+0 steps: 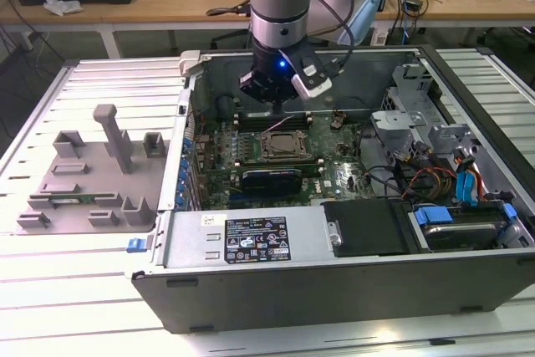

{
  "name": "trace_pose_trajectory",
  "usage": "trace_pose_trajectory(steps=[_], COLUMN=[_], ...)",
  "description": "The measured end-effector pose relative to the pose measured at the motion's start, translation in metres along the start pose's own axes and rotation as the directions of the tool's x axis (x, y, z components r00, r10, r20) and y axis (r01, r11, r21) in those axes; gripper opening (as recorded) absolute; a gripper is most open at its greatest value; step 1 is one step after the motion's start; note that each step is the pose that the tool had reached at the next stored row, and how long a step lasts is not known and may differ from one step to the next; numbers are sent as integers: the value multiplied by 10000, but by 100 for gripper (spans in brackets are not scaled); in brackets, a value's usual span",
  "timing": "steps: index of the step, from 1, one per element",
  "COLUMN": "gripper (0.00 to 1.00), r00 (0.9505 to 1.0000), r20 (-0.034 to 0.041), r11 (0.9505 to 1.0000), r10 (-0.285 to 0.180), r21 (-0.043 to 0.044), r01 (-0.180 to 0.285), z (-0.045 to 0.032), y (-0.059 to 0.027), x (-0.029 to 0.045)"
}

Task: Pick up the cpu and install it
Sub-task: 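Install the first cpu locking lever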

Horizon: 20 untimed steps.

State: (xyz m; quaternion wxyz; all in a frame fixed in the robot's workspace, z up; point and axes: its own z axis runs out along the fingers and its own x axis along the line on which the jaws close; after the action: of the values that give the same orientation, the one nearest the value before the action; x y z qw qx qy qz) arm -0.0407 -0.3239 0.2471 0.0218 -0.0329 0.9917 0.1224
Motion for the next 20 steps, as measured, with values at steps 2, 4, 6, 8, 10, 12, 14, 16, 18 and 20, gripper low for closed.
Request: trace_pose_trajectory(steps=[2, 4, 6, 8, 10, 12, 14, 16, 18, 20], gripper=[11, 11, 11, 11, 11, 11, 11, 11, 11, 11], r00=[10000, 9999, 9998, 9995, 9992, 9989, 9988, 9983, 9981, 9980], r20=[44, 85, 125, 202, 251, 309, 359, 467, 515, 540], r11=[10000, 10000, 9999, 9997, 9995, 9994, 9994, 9994, 9994, 9995], r10=[40, 88, 135, 240, 303, 339, 346, 342, 335, 329], r21=[5, 9, 14, 20, 24, 28, 27, 30, 28, 13], r01=[-40, -88, -135, -241, -304, -340, -347, -344, -336, -331], z=[35, 58, 78, 118, 140, 160, 178, 201, 212, 227], y=[-9, -14, -20, -29, -34, -40, -44, -50, -52, -55], x=[2, 4, 5, 7, 8, 9, 12, 17, 26, 33])
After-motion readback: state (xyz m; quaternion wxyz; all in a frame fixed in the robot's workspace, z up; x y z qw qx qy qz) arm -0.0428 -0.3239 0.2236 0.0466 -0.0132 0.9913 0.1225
